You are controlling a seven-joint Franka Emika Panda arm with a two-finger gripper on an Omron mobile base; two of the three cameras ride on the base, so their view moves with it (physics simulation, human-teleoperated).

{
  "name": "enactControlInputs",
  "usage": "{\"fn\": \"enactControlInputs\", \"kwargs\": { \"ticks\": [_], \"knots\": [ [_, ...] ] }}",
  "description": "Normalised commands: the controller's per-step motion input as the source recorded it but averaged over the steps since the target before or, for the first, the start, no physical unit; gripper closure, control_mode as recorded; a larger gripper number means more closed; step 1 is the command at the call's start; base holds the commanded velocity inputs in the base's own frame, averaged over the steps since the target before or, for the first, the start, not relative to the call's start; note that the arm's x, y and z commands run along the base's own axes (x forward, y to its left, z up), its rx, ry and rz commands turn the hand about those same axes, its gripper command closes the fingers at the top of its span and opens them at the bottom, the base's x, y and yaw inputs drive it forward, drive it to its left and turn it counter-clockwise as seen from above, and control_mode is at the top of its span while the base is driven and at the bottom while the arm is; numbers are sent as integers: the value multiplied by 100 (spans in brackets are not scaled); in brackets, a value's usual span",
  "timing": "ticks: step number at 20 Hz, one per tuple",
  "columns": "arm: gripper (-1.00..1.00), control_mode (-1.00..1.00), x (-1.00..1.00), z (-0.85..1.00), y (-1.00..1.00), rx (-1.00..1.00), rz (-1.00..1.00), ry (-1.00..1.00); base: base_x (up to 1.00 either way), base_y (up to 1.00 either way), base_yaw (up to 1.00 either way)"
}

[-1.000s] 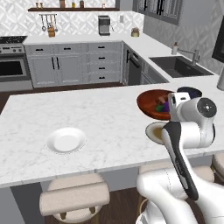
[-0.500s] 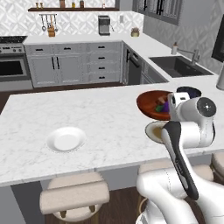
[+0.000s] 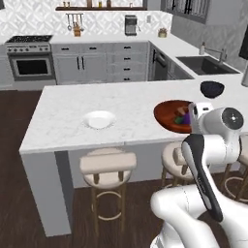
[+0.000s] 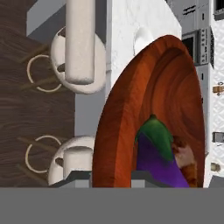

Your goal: Pick the chicken drumstick and eggplant from their plates and place them in the bowl. Then put the bowl in the fridge.

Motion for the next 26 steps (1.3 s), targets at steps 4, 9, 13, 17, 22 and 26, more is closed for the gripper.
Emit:
{"fn": "enactControlInputs", "kwargs": {
  "ticks": [4,9,13,17,22,26],
  "knots": [
    [100,100,0,0,0,0,0,0,-23,100,62],
    [100,100,0,0,0,0,0,0,1,100,58],
    [100,100,0,0,0,0,0,0,47,100,31],
    [100,100,0,0,0,0,0,0,94,100,3],
    [100,100,0,0,0,0,0,0,100,100,-2],
    [100,100,0,0,0,0,0,0,99,100,-21]
  ]
}}
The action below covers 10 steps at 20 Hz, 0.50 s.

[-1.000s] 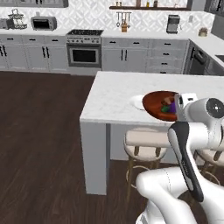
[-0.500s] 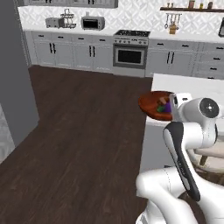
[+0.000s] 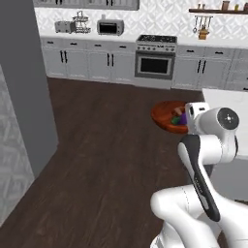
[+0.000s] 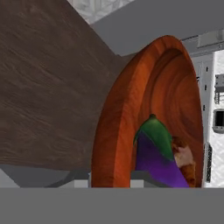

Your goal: Pick the chicken drumstick and eggplant from their plates and place them in the bowl. Then put the bowl in the fridge.

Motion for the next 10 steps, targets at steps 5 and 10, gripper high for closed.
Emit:
{"fn": "enactControlInputs", "kwargs": {
  "ticks": [5,10],
  "knots": [
    [100,100,0,0,0,0,0,0,95,100,-42],
    [100,100,0,0,0,0,0,0,99,96,-45]
  ]
}}
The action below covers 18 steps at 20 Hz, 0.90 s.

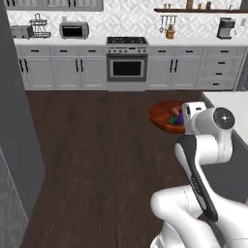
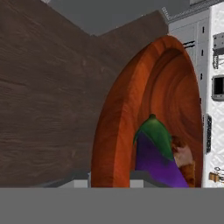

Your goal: Pick the chicken drumstick and eggplant from their plates and place them in the bowl. Then put the bowl in the fridge.

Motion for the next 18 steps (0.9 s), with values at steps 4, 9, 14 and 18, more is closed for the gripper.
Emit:
{"fn": "enactControlInputs", "kwargs": {
  "ticks": [4,9,14,18],
  "knots": [
    [100,100,0,0,0,0,0,0,100,69,-34],
    [100,100,0,0,0,0,0,0,100,26,-28],
    [100,100,0,0,0,0,0,0,100,2,-16],
    [100,100,0,0,0,0,0,0,100,17,-2]
  ]
}}
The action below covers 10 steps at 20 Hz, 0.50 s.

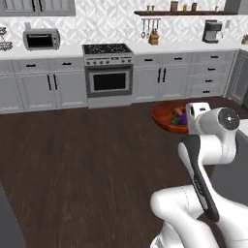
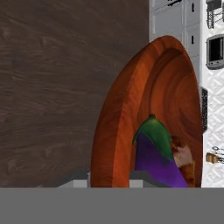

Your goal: Pick the chicken drumstick and eggplant from their plates and place them in the bowl. Then put the bowl in the fridge.

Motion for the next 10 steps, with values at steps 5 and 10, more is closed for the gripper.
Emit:
{"fn": "enactControlInputs", "kwargs": {
  "ticks": [5,10],
  "knots": [
    [100,100,0,0,0,0,0,0,100,9,30],
    [100,100,0,0,0,0,0,0,100,0,52]
  ]
}}
